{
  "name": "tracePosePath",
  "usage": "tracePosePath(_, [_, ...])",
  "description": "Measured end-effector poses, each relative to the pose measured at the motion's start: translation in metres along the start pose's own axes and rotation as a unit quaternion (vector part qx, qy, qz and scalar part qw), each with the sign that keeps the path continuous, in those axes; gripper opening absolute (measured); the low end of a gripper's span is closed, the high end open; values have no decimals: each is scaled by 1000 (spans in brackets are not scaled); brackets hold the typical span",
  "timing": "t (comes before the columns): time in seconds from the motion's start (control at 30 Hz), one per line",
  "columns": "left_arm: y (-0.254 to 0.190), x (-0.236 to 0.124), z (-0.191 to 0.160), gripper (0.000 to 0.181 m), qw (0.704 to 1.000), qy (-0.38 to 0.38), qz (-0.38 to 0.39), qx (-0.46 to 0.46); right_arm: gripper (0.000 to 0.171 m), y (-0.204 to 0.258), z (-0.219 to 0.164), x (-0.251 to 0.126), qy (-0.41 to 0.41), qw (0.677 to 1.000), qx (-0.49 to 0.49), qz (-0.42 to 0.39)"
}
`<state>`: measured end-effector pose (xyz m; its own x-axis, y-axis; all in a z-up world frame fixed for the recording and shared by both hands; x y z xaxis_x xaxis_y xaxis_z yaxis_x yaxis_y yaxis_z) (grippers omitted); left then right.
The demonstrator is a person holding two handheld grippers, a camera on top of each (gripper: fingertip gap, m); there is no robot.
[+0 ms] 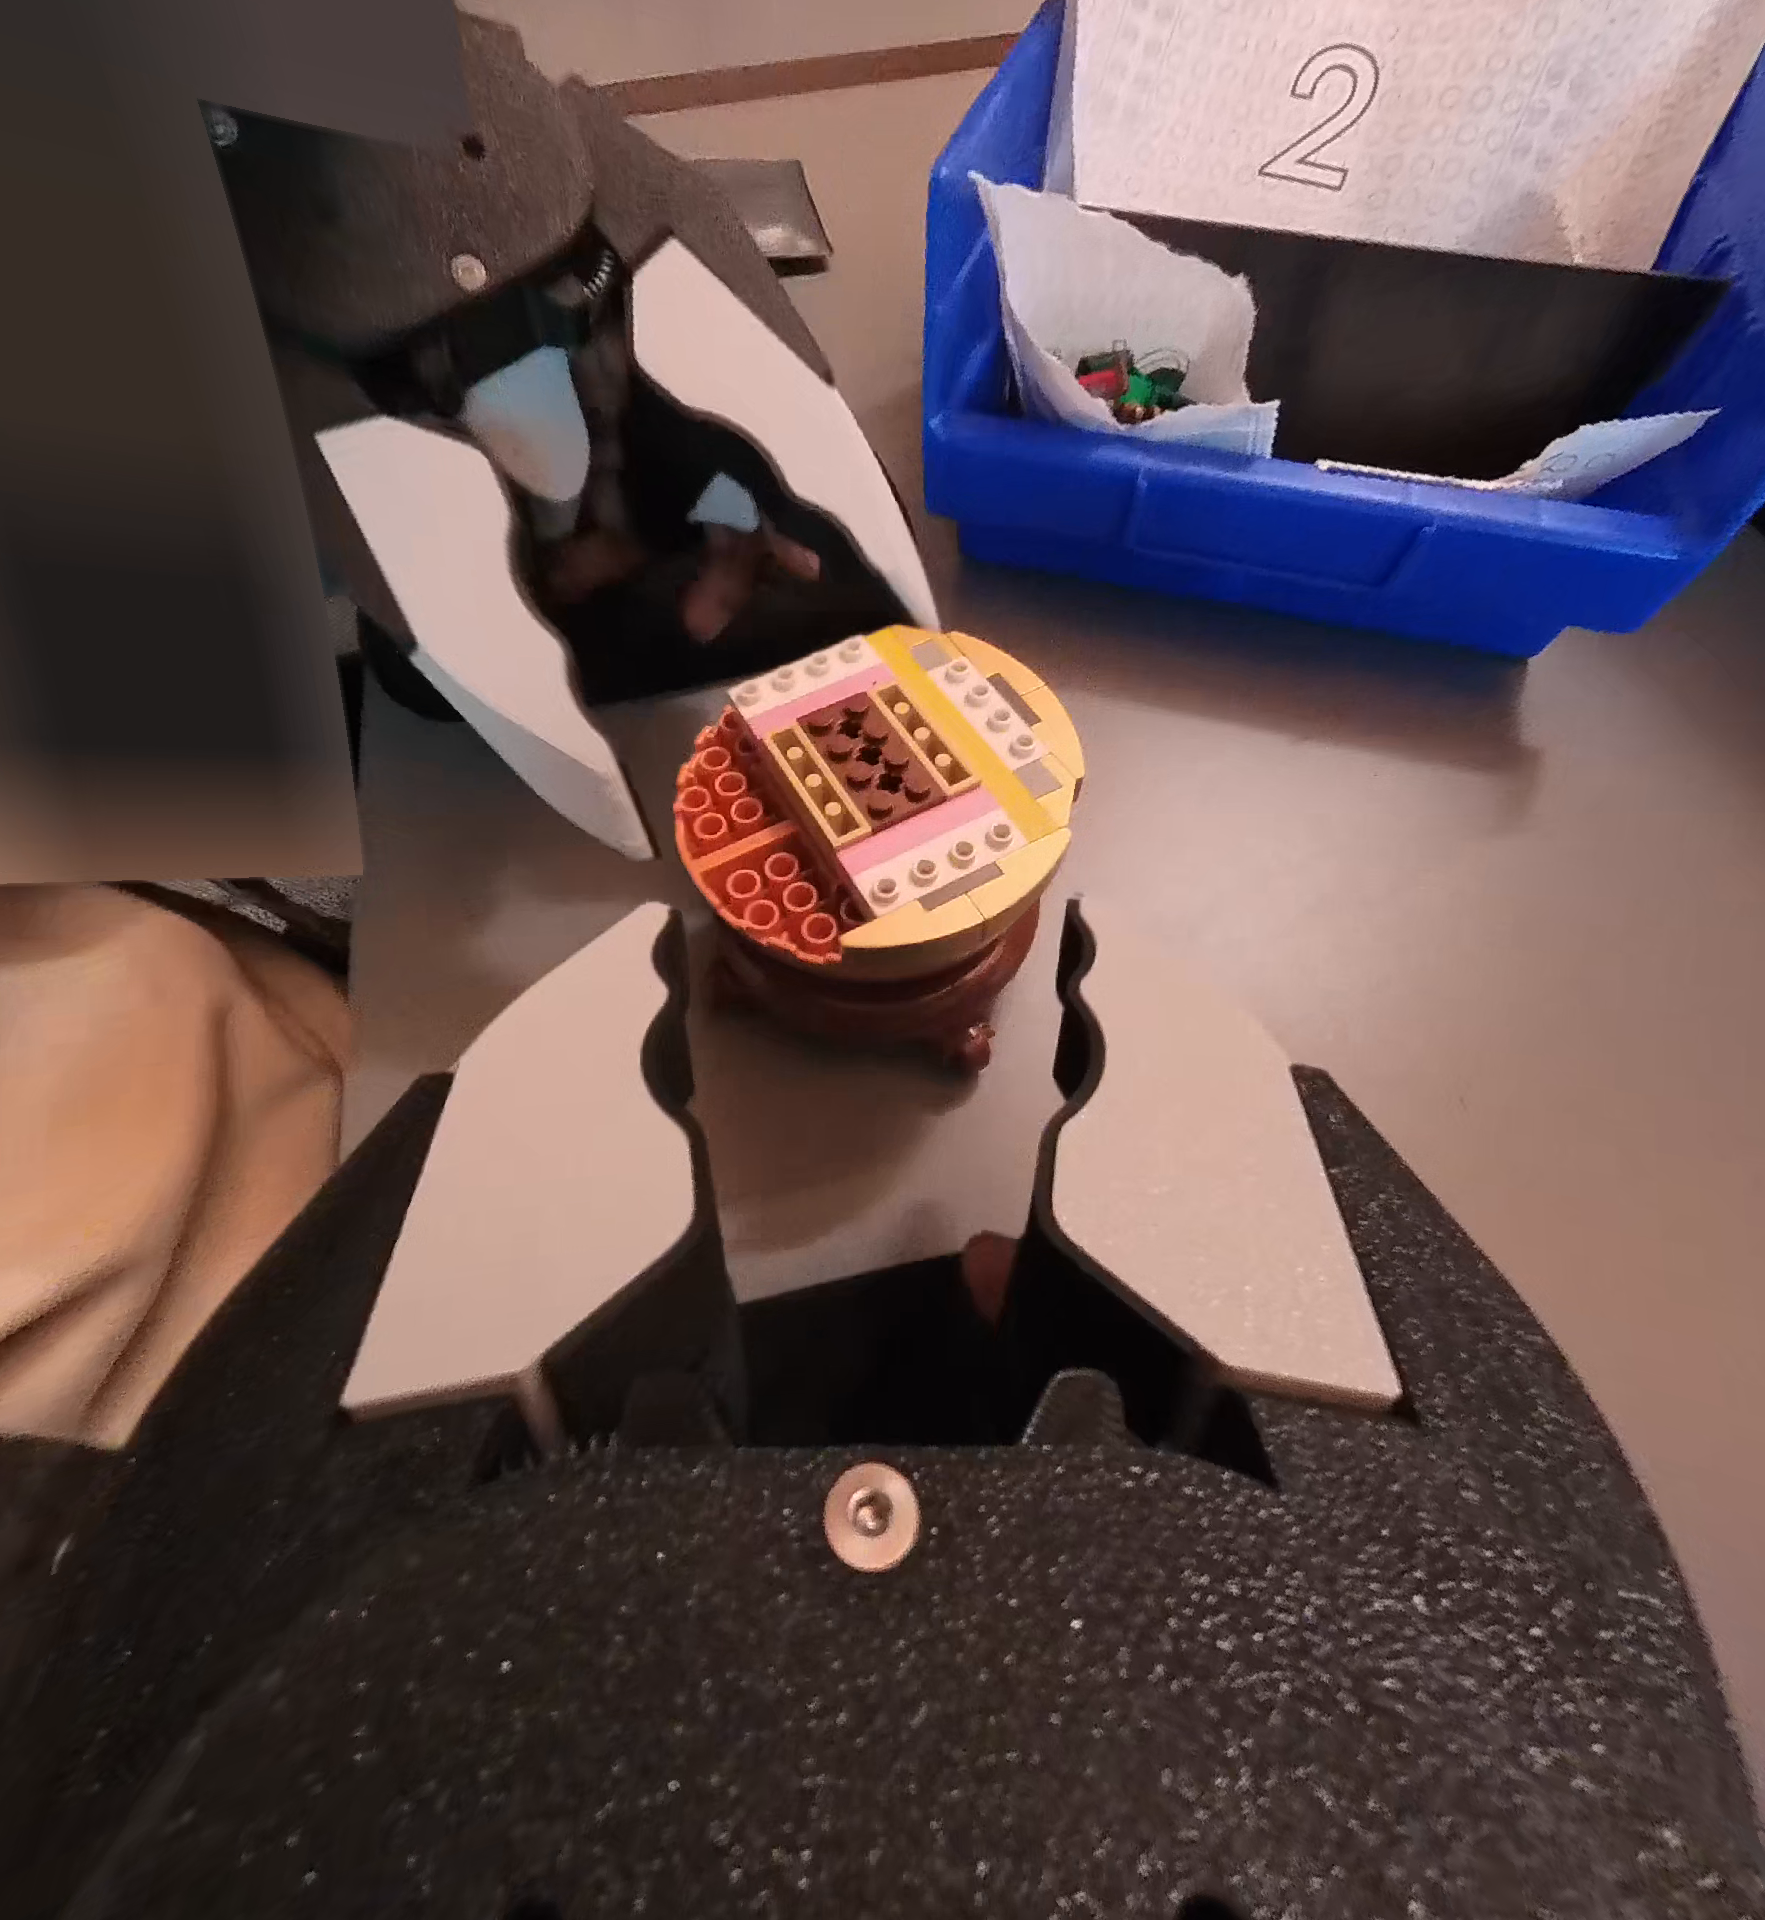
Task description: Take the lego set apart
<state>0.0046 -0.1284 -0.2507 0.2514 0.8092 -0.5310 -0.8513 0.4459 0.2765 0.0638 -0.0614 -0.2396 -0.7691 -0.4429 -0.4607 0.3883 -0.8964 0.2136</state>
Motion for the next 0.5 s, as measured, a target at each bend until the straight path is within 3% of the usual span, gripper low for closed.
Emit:
tracePosePath(0.07, [1, 3, -2, 67, 1000, 8, -15, -8, 62, 3, -2, 3, 7, 1000, -9, -6])
tracePosePath(0.23, [2, -9, -7, 72, 999, 18, -24, 10, 45, 16, -11, -6, 28, 998, -50, -41])
tracePosePath(0.33, [5, -15, 10, 86, 999, -7, -29, 42, 52, 14, -8, -9, 3, 998, -48, -38])
tracePosePath(0.5, [6, 2, 31, 86, 989, 14, -87, 120, 55, 10, -2, -3, -13, 998, -44, -32])
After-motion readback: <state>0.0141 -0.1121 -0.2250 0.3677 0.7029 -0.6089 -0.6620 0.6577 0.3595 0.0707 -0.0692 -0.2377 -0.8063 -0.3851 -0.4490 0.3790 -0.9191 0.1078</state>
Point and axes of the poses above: each gripper's, where its closed fingertips meet, x out along the fingers, z out of its top, y = z × x across the jaws, the point moved 3 cm from there along -x, back along the fingers, and after that the axes turned 12 degrees about x, right-handed, at the moved point
